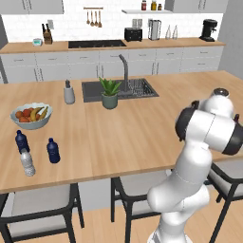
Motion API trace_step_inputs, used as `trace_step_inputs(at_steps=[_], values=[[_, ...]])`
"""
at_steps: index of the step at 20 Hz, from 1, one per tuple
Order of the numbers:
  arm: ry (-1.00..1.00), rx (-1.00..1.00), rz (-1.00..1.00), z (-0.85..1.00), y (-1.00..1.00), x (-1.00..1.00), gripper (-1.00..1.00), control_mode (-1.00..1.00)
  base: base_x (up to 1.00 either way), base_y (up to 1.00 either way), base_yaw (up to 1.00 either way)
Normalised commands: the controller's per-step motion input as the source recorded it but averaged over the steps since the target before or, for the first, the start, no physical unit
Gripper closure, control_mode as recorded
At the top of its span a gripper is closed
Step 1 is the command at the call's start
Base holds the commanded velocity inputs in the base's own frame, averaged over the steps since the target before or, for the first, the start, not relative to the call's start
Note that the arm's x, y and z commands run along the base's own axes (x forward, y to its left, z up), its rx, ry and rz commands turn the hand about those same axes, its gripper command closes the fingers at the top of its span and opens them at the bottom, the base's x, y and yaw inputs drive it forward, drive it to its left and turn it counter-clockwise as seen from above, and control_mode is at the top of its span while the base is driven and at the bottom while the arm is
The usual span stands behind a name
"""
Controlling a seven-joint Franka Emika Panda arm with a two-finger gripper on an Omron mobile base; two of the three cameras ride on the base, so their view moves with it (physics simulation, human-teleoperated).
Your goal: Move the plastic bottles in the middle to the plastics group, and the glass bottles in the middle to the glass group.
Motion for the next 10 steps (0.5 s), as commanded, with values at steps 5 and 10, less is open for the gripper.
trace_step_inputs(at_steps=[5, 10], values=[[0.00, 0.00, 0.00, -0.30, -0.12, 0.10, 1.00, -1.00, 0.00, 0.00, 0.00], [0.00, 0.00, 0.00, -0.39, -0.07, -0.01, 1.00, -1.00, 0.00, 0.00, 0.00]])
